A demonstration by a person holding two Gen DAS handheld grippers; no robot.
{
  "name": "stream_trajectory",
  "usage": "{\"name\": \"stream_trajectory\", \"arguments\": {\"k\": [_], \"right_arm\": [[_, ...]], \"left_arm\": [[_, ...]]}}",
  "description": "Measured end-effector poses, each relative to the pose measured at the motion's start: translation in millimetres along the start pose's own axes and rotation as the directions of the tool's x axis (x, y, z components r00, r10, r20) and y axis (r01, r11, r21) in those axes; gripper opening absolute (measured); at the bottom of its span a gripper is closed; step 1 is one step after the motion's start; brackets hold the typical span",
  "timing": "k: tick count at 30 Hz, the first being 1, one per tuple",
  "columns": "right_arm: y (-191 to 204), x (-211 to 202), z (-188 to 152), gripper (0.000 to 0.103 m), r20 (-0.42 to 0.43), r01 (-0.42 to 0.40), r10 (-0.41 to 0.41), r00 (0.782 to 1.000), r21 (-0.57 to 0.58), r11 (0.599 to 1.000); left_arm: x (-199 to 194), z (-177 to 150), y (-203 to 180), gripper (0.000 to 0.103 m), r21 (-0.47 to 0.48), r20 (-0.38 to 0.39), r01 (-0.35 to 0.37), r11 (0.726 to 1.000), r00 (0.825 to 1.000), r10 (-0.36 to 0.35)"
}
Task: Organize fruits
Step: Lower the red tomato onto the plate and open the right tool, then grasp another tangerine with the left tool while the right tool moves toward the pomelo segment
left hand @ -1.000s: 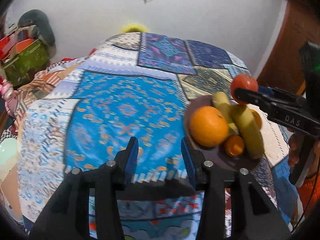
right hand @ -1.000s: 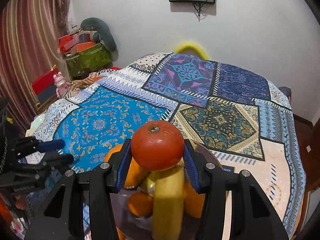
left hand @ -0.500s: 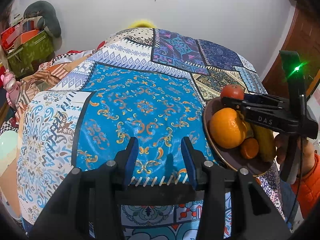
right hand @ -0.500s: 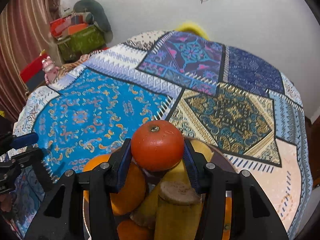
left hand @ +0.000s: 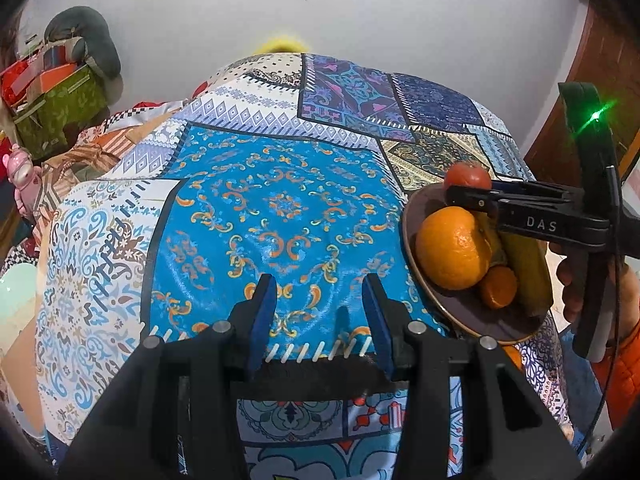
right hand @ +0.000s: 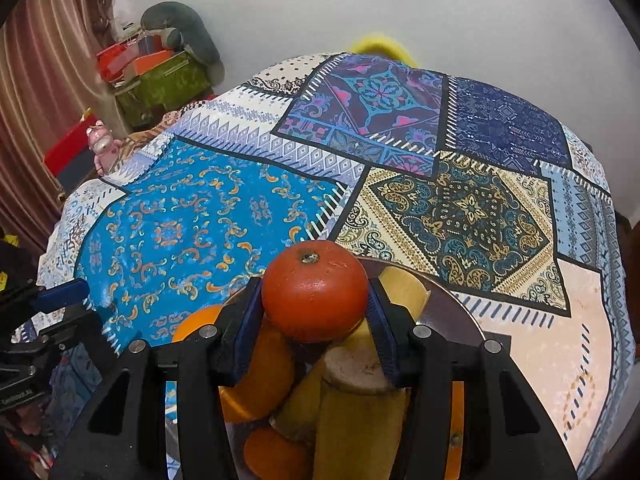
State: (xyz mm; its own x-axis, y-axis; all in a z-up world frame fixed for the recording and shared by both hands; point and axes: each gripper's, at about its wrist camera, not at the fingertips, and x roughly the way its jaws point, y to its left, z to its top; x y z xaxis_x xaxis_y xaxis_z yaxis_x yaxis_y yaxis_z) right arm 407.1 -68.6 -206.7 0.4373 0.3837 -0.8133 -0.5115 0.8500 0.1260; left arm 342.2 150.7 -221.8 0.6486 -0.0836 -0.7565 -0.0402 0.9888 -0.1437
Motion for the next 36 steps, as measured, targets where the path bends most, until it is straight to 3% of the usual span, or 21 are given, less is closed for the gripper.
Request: {"name": "stream_trajectory", "arguments": {"k": [5,15,20,24,36], "right_arm": [[0,-18,-4,0.059,0.026,-0.013,0.013,1.0,0.002,1.0],[10,-83,-22,0.059,0.133,-0.029,0.031,0.991,-0.017,0.999],[10,-120,-50,0.059,0.179,-0.035,0.032,0.983,0.011,0.999],[5,-136,-74,0.059,0.168,-0.044,0.038,0.985,0.032,0.999],[0,-137,-130,0.059,0.073,-0.022,0.022,0.997,0.012,1.0]], "left_arm": [[-10,0,-12,0.044,0.031,0.013,0.011,0.999,1.0,-0.011],[-42,-1,-40,0.044,0.075,0.04,0.04,0.996,0.998,-0.043],[-61,-7,-60,0.045,0.097,0.05,0.061,0.993,0.997,-0.066],[-71,-16,-76,0.053,0.108,0.047,0.083,0.991,0.995,-0.088],[-50,-51,-116,0.053,0.159,-0.084,0.124,0.98,0.99,-0.112]]}}
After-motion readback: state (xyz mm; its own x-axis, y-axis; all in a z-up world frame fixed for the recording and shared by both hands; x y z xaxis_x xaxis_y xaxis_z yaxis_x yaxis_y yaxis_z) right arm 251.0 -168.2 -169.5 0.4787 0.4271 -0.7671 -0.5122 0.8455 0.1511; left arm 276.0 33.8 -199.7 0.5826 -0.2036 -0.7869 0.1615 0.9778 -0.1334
